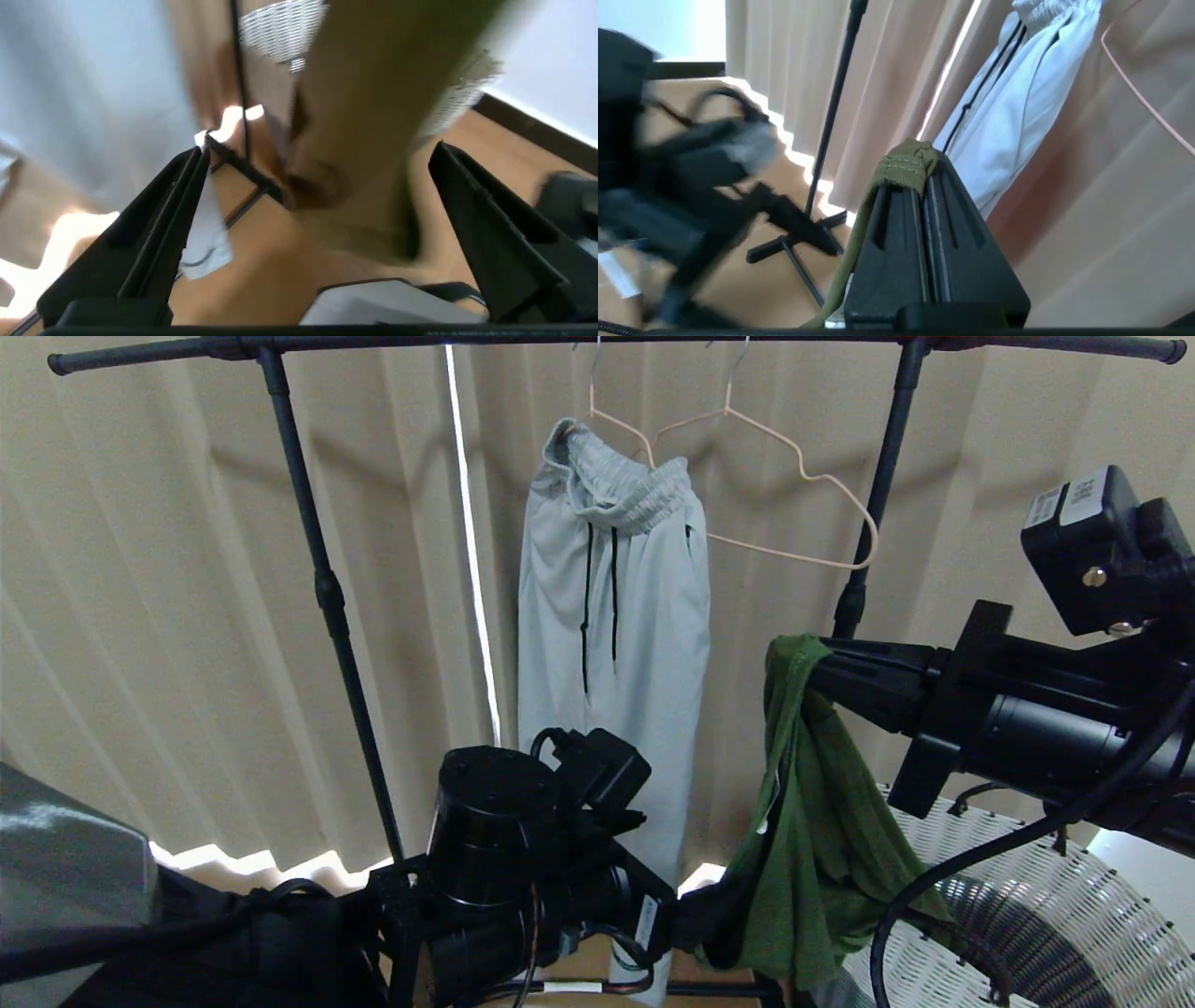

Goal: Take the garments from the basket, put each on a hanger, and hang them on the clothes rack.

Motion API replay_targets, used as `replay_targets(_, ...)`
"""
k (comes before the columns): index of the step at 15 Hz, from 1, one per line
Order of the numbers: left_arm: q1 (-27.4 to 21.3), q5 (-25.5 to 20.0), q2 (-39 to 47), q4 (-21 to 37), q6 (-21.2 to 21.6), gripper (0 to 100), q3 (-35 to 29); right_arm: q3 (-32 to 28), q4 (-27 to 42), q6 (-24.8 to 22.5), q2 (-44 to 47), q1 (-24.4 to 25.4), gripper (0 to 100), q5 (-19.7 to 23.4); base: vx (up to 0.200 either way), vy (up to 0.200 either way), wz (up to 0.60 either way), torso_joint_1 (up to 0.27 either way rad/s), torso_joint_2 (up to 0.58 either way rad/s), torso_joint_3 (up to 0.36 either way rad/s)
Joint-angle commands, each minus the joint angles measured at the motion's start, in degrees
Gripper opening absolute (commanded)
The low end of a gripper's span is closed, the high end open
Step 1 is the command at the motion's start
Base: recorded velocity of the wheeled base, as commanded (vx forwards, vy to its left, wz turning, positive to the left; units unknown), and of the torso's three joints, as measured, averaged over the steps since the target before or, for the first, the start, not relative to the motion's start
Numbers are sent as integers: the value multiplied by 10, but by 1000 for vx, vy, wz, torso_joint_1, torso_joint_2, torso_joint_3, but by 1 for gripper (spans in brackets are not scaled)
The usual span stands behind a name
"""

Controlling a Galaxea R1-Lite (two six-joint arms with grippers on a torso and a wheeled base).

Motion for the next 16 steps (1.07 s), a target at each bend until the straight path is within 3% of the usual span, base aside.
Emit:
replay_targets(1,20,-1,20,-6,1,100,-2,3,0,-1,-6,0,0,0,0,0,0,0,0,0)
replay_targets(13,21,-1,66,-30,4,100,7,2,-1,-1,-11,0,0,0,0,0,0,0,0,0)
replay_targets(14,21,-1,66,-31,4,0,6,2,-1,-1,-11,0,0,0,0,0,0,0,0,0)
replay_targets(16,22,11,66,-48,7,0,9,2,-1,-1,-11,0,0,0,0,0,0,0,0,0)
